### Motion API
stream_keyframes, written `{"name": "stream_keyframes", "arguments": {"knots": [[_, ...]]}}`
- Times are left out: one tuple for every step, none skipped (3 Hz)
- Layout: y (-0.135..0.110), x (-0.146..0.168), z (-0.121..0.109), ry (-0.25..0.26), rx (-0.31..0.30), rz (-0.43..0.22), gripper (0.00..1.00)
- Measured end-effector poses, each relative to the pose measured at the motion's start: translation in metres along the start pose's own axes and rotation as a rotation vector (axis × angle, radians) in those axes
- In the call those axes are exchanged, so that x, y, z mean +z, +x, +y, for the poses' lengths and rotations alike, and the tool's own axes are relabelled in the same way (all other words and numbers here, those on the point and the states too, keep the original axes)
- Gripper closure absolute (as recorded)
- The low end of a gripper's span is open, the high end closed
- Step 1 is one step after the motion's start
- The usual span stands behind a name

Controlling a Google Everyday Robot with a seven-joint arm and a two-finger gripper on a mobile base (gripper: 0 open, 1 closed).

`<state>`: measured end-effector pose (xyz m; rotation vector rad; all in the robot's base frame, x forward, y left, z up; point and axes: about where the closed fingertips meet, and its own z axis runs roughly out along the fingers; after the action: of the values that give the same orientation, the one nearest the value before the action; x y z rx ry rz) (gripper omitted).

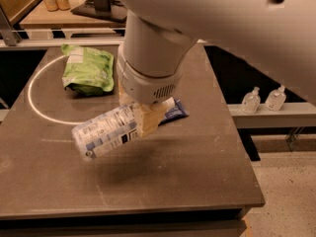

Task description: Place blue plastic bottle upright

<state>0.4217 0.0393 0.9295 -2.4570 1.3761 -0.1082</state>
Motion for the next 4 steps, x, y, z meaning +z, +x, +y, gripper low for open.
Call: {"name": "stream_keyframes", "arguments": {"knots": [[0.015,-0.006,-0.023,0.030,-0.083,0.051,1.00],[0.040,-0.012,-0.055,0.041,-0.232,0.097,1.00],[0.061,-0.019,-0.087,0.075,-0.390,0.156,1.00],[0.089,-0.028,-0.112,0.145,-0.525,0.221,1.00]]}}
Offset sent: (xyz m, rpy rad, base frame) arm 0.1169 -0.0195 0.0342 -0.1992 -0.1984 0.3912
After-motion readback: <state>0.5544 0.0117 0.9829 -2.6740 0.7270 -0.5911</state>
